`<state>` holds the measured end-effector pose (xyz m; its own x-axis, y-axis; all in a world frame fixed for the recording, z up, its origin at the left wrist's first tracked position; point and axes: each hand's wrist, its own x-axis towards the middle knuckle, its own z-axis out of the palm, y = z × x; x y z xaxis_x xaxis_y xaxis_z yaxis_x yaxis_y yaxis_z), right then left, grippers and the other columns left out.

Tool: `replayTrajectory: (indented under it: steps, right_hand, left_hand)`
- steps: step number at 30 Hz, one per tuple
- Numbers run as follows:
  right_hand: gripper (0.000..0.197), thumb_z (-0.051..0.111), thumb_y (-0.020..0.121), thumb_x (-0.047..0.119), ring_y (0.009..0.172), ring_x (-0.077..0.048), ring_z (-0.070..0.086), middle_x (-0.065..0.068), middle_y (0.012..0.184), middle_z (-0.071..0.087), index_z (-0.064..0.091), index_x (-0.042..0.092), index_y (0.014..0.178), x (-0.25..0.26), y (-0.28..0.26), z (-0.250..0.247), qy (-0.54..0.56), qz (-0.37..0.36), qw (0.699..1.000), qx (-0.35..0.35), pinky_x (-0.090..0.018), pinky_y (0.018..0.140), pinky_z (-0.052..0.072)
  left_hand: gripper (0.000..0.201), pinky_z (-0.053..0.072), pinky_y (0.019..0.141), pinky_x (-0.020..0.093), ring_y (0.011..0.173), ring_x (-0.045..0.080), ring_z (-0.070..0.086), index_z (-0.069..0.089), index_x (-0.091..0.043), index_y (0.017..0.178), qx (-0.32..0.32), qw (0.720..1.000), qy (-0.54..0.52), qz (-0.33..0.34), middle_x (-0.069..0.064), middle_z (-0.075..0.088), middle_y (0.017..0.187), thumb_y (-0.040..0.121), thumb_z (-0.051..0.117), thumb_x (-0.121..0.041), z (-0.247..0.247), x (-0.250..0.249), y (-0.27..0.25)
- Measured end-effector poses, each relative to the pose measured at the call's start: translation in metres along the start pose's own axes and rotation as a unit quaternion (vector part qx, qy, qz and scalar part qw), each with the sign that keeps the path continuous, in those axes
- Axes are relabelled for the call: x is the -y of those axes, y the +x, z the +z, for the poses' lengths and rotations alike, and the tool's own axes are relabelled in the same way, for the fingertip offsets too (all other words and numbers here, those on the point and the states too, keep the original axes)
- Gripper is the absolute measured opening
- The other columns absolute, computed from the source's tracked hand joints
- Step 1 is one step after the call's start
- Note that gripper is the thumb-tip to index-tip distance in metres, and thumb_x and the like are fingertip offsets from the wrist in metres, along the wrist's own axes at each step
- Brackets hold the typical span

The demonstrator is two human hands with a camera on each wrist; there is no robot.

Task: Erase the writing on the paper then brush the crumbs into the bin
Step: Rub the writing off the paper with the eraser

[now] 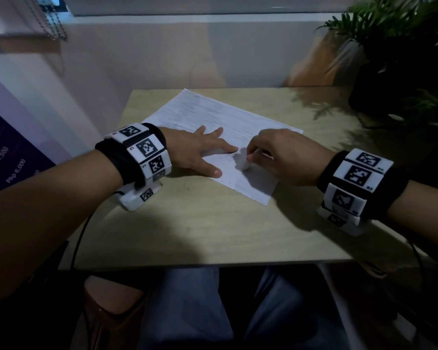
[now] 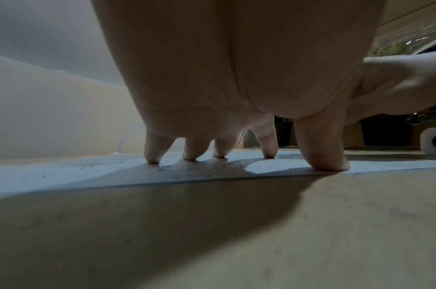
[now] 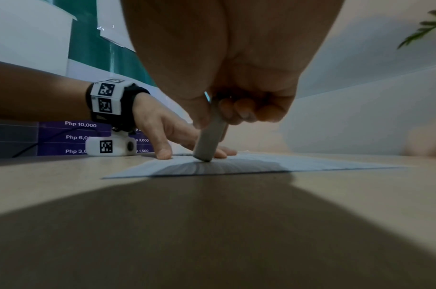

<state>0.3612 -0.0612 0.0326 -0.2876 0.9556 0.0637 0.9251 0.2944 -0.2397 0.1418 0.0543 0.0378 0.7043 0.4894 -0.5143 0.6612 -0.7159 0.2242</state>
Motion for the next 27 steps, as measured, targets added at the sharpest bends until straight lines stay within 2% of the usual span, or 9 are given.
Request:
replayTrajectory:
  steps: [3, 5, 9, 11, 14, 19, 21, 24, 27]
  right_hand:
    - [0.023, 0.052, 0.098, 0.037, 0.089, -0.014, 0.058, 0.008, 0.099, 0.063, 0.068, 0.021, 0.103, 0.008, -0.008, 0.002, 0.064, -0.058, 0.995, 0.043, -0.032, 0.081, 0.047]
    - [0.026, 0.052, 0.098, 0.039, 0.089, -0.013, 0.06, 0.007, 0.099, 0.067, 0.07, 0.02, 0.103, 0.008, -0.009, 0.0, 0.11, -0.052, 0.991, 0.052, -0.032, 0.081, 0.048]
    - [0.03, 0.045, 0.098, 0.042, 0.091, -0.021, 0.058, 0.008, 0.093, 0.058, 0.067, 0.021, 0.102, 0.0, -0.003, -0.001, 0.007, 0.004, 1.0, -0.006, -0.039, 0.08, 0.047]
    - [0.028, 0.046, 0.098, 0.042, 0.089, -0.017, 0.056, 0.011, 0.094, 0.056, 0.067, 0.023, 0.102, 0.007, -0.005, 0.002, 0.012, -0.031, 0.999, 0.01, -0.039, 0.081, 0.047]
    - [0.029, 0.051, 0.098, 0.041, 0.084, -0.008, 0.056, 0.011, 0.096, 0.063, 0.07, 0.02, 0.104, 0.02, -0.012, 0.004, 0.099, -0.088, 0.989, 0.062, -0.028, 0.079, 0.046]
    - [0.028, 0.05, 0.097, 0.04, 0.087, -0.02, 0.058, 0.005, 0.095, 0.063, 0.069, 0.021, 0.102, 0.007, -0.004, 0.002, 0.024, -0.02, 0.999, -0.009, -0.044, 0.081, 0.05]
    - [0.032, 0.046, 0.094, 0.044, 0.087, -0.019, 0.058, 0.007, 0.094, 0.061, 0.068, 0.022, 0.101, 0.01, -0.006, 0.002, 0.017, -0.033, 0.999, 0.001, -0.041, 0.081, 0.05]
    - [0.034, 0.05, 0.097, 0.044, 0.084, -0.01, 0.057, 0.006, 0.097, 0.066, 0.071, 0.018, 0.103, 0.019, -0.012, 0.002, 0.101, -0.081, 0.99, 0.047, -0.029, 0.079, 0.046]
    - [0.03, 0.052, 0.098, 0.041, 0.086, -0.015, 0.06, 0.005, 0.096, 0.067, 0.072, 0.018, 0.103, 0.012, -0.007, 0.001, 0.078, -0.037, 0.996, 0.011, -0.034, 0.079, 0.047]
  left_hand:
    - [0.076, -0.002, 0.125, 0.053, 0.155, 0.022, -0.02, 0.013, -0.061, 0.154, 0.003, 1.0, -0.004, 0.004, -0.012, -0.019, 0.168, 0.093, 0.058, -0.063, 0.0, 0.002, 0.001]
    - [0.075, -0.001, 0.126, 0.054, 0.155, 0.021, -0.02, 0.012, -0.062, 0.153, 0.003, 1.0, -0.003, 0.005, -0.013, -0.019, 0.168, 0.093, 0.057, -0.064, 0.0, 0.003, 0.001]
    - [0.077, -0.001, 0.125, 0.055, 0.155, 0.022, -0.02, 0.012, -0.062, 0.153, 0.0, 1.0, 0.001, 0.005, -0.013, -0.02, 0.168, 0.092, 0.057, -0.064, 0.001, 0.005, 0.003]
    - [0.076, -0.001, 0.126, 0.055, 0.155, 0.022, -0.02, 0.011, -0.063, 0.152, 0.002, 1.0, 0.0, 0.004, -0.013, -0.02, 0.168, 0.092, 0.057, -0.065, 0.001, 0.006, 0.004]
    - [0.076, -0.002, 0.125, 0.055, 0.154, 0.022, -0.021, 0.012, -0.064, 0.152, 0.004, 1.0, -0.002, 0.004, -0.013, -0.021, 0.168, 0.09, 0.057, -0.067, 0.002, 0.007, 0.005]
    - [0.076, -0.001, 0.125, 0.055, 0.154, 0.023, -0.021, 0.011, -0.063, 0.152, 0.0, 1.0, 0.0, 0.004, -0.012, -0.02, 0.168, 0.091, 0.058, -0.065, 0.002, 0.005, 0.005]
    - [0.076, -0.001, 0.125, 0.055, 0.154, 0.022, -0.021, 0.012, -0.064, 0.152, 0.001, 1.0, -0.002, 0.005, -0.013, -0.02, 0.168, 0.091, 0.058, -0.065, 0.001, 0.006, 0.005]
    - [0.077, -0.002, 0.125, 0.055, 0.154, 0.023, -0.021, 0.012, -0.064, 0.152, 0.003, 1.0, -0.001, 0.005, -0.012, -0.02, 0.168, 0.09, 0.058, -0.066, 0.002, 0.007, 0.006]
    - [0.077, -0.001, 0.125, 0.056, 0.155, 0.023, -0.02, 0.012, -0.063, 0.152, -0.001, 1.0, 0.0, 0.003, -0.012, -0.019, 0.168, 0.091, 0.058, -0.064, 0.001, 0.005, 0.004]
